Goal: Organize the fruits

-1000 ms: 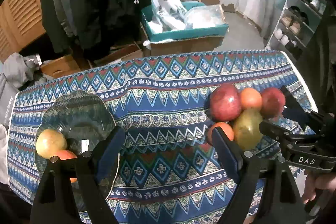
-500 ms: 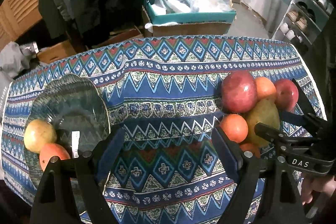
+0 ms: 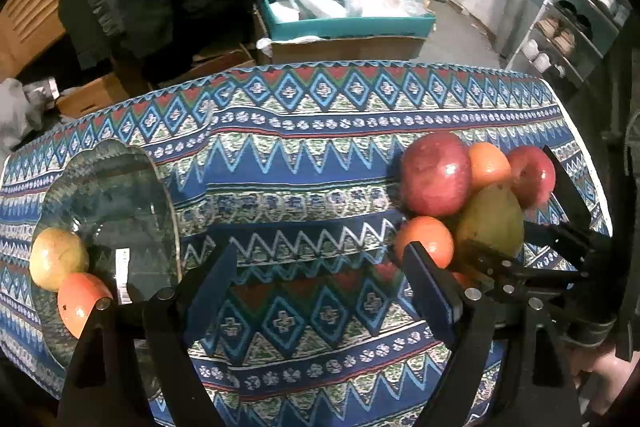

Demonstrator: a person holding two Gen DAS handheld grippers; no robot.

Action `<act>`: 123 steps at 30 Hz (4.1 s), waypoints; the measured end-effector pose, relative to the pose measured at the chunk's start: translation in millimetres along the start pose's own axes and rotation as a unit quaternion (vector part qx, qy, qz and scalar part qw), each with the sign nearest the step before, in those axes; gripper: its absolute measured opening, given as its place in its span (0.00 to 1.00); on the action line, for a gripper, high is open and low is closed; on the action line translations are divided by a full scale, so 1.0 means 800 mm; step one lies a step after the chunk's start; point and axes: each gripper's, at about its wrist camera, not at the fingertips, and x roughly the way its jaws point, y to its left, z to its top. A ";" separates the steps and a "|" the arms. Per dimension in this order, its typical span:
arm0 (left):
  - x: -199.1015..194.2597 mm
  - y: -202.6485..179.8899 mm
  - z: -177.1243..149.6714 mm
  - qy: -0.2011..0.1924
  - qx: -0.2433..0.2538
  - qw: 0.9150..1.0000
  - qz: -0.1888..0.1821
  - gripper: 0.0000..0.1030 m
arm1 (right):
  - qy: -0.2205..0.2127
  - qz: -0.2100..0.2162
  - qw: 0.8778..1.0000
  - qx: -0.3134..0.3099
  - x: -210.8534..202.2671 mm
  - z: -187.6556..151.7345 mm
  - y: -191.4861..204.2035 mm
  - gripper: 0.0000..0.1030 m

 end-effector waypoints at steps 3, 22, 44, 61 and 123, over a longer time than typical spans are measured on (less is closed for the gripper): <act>0.001 -0.010 0.001 0.002 0.007 1.000 -0.007 0.84 | -0.012 -0.008 1.000 -0.006 -0.016 -0.001 -0.002 0.64; 0.049 -0.071 0.003 0.045 0.041 0.998 -0.030 0.84 | -0.028 -0.082 0.996 -0.007 -0.048 -0.024 -0.054 0.64; 0.073 -0.089 -0.004 0.055 0.069 0.995 -0.049 0.46 | -0.034 -0.077 0.996 -0.018 -0.047 -0.018 -0.048 0.64; -0.017 -0.065 0.008 -0.016 0.050 0.996 -0.065 0.46 | -0.080 -0.086 0.992 -0.041 -0.089 -0.009 -0.023 0.64; -0.190 0.065 -0.006 -0.150 -0.027 0.988 -0.034 0.46 | -0.220 -0.016 0.967 -0.128 -0.217 0.041 0.126 0.64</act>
